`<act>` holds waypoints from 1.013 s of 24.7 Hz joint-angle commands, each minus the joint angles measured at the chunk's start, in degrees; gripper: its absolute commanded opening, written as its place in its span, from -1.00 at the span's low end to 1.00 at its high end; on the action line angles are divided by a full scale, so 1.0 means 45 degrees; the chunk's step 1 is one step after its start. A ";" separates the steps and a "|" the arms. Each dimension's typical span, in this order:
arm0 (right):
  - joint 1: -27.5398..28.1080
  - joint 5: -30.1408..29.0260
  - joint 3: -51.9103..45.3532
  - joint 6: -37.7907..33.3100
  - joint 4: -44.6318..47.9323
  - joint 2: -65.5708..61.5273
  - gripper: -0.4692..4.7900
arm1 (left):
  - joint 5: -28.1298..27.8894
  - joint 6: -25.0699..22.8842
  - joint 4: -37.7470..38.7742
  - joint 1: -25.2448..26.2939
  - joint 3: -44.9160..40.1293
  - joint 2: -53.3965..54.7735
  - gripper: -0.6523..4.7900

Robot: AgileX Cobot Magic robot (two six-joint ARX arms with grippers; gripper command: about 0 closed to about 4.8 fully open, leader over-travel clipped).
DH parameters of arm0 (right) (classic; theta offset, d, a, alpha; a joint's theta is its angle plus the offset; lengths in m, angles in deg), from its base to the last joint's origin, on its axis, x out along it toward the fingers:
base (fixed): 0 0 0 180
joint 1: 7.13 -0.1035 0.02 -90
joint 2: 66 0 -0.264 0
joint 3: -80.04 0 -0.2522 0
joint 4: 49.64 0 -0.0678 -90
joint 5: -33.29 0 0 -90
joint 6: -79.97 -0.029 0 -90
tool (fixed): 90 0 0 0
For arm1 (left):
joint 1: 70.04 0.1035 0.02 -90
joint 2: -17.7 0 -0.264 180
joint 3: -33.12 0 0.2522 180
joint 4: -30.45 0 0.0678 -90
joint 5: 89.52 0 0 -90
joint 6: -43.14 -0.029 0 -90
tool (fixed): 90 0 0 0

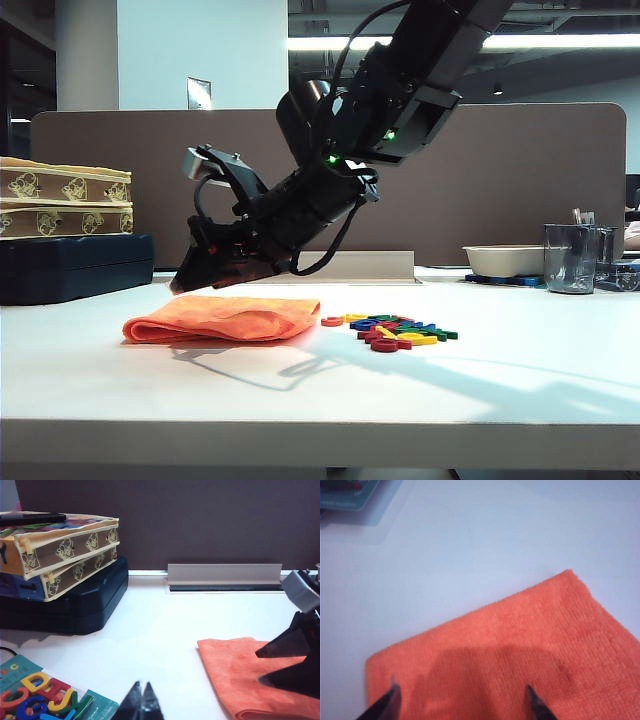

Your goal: Use an orange cloth to wipe the letter magnets on the table away for a distance.

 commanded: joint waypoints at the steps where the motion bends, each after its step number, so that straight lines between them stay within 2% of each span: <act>1: 0.0010 0.0393 0.0053 0.0223 -0.0301 -0.0034 0.37 | 0.0005 -0.0063 -0.0121 0.0000 0.0063 0.0005 -0.78; 6: 0.0053 0.0884 0.0049 0.0806 -0.1073 -0.0117 0.38 | 0.0005 -0.0063 -0.0121 0.0000 0.0063 0.0005 -0.78; 18: 0.0170 0.1991 0.0044 0.0811 -0.1452 -0.0117 0.32 | 0.0000 -0.0063 -0.0126 0.0000 0.0063 0.0005 -0.78; 22: 0.0233 0.2064 0.0044 0.0811 -0.1491 -0.0117 0.01 | 0.0000 -0.0063 -0.0126 0.0000 0.0063 0.0005 -0.78; 25: 0.0291 0.2259 0.0044 0.0811 -0.1758 -0.0117 -0.04 | 0.0000 -0.0068 -0.0126 0.0000 0.0063 0.0005 -0.78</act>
